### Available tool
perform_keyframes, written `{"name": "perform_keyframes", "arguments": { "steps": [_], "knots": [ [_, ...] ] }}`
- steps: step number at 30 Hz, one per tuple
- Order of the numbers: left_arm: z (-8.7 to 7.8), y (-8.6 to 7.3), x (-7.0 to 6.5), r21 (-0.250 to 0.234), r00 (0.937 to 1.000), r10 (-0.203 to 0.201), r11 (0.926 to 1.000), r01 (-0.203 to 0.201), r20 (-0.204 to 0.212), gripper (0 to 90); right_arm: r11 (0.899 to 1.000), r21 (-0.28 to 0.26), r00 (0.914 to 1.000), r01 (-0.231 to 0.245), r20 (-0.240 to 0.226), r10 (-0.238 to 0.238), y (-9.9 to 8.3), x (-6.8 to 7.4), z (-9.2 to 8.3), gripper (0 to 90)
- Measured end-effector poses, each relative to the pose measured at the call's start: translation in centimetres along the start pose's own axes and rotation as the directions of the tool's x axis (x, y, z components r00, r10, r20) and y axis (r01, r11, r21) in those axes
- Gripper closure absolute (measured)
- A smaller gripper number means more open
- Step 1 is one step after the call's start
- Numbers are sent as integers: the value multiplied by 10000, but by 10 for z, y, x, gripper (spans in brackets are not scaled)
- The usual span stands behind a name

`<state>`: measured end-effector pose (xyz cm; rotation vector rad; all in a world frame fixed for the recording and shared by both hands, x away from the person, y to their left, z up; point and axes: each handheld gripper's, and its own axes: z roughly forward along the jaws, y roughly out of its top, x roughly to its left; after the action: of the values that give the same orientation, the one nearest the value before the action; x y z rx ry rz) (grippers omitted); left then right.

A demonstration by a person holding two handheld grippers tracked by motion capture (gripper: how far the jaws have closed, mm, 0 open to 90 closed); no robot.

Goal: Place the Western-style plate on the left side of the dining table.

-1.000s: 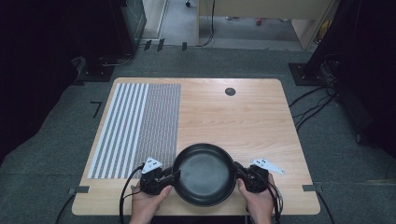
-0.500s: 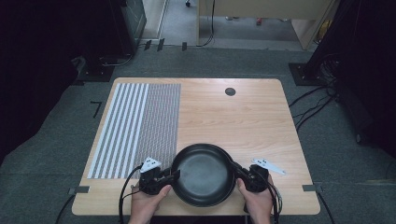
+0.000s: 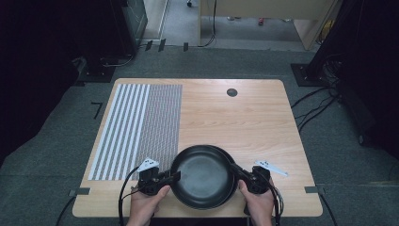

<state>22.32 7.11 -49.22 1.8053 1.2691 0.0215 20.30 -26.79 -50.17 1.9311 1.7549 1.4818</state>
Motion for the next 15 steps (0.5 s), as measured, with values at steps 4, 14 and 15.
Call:
{"name": "perform_keyframes", "arguments": {
  "steps": [4, 14, 15],
  "knots": [
    [-1, 1, 1, 16, 10000, -35, 10000, 35, 27, 646, 10000, -44, 10000, -67, -41, 67, 0, 0, 2, 863],
    [-10, 5, 10, -145, 9992, -337, 9993, 341, 228, 697, 9995, 90, 9986, -298, -439, 302, -1, 2, 8, 862],
    [-10, 4, 13, -207, 9974, -576, 9981, 585, 427, 706, 9998, 65, 9989, -210, -416, 213, -2, 2, 8, 857]
  ]
}}
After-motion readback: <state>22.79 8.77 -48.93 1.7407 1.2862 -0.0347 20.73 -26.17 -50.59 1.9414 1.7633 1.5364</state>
